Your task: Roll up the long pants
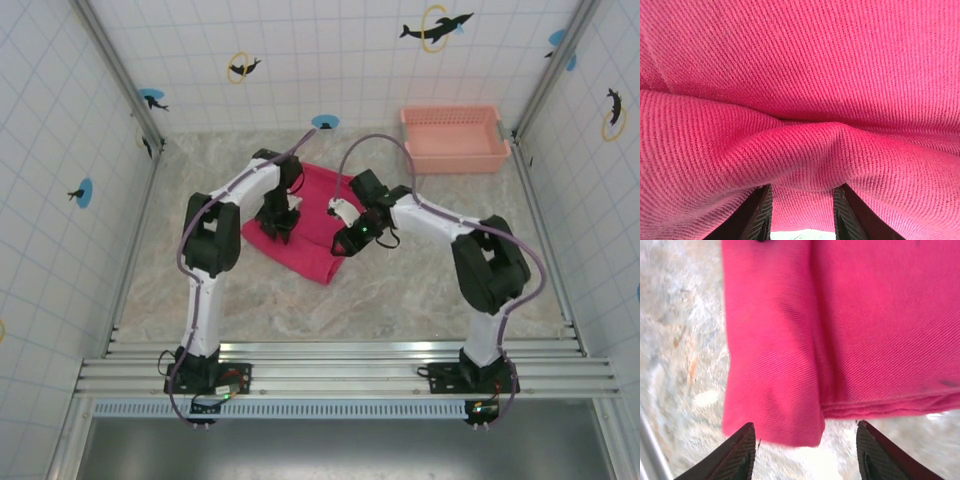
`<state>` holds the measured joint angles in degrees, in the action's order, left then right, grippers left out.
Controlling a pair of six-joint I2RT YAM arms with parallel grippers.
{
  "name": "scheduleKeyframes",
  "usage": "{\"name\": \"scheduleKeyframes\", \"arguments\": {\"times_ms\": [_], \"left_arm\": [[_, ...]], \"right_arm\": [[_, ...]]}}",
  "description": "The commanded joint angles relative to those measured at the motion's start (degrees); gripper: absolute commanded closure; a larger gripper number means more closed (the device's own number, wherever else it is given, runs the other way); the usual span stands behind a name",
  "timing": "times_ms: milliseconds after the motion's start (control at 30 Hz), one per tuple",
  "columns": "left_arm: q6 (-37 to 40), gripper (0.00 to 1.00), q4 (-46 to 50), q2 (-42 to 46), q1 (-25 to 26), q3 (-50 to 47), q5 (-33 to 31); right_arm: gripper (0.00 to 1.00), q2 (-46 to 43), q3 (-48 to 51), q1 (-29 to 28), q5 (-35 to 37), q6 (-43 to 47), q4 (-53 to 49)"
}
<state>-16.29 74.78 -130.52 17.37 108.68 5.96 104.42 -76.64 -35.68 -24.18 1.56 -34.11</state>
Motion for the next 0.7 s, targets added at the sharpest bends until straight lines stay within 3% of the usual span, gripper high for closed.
{"name": "scheduleKeyframes", "arguments": {"times_ms": [0,133,367,600,633,667], "left_arm": [[1.4,0.65,-1.8,-3.2,-0.3,1.5,0.6],[2.2,0.65,-1.4,-3.5,-0.3,1.6,0.6],[3.1,0.65,-2.2,-2.5,-0.4,-1.2,1.0],[4.6,0.65,-1.8,-1.8,-0.5,-2.1,0.9],[4.7,0.65,-1.8,-1.7,-0.5,-2.1,0.9],[4.8,0.65,-1.7,-1.6,-0.5,-2.1,1.0]], "right_arm": [[0.40,-6.5,2.8,-8.6,15.4,9.4,-3.2],[0.35,-6.7,5.1,-16.1,21.9,11.3,-0.1],[0.35,-0.1,4.7,-22.2,30.1,14.1,5.5],[0.33,8.2,2.3,-22.1,33.4,16.8,8.4],[0.24,9.0,2.1,-22.4,34.7,16.7,9.0],[0.24,9.8,2.2,-22.4,35.0,17.2,9.6]]}}
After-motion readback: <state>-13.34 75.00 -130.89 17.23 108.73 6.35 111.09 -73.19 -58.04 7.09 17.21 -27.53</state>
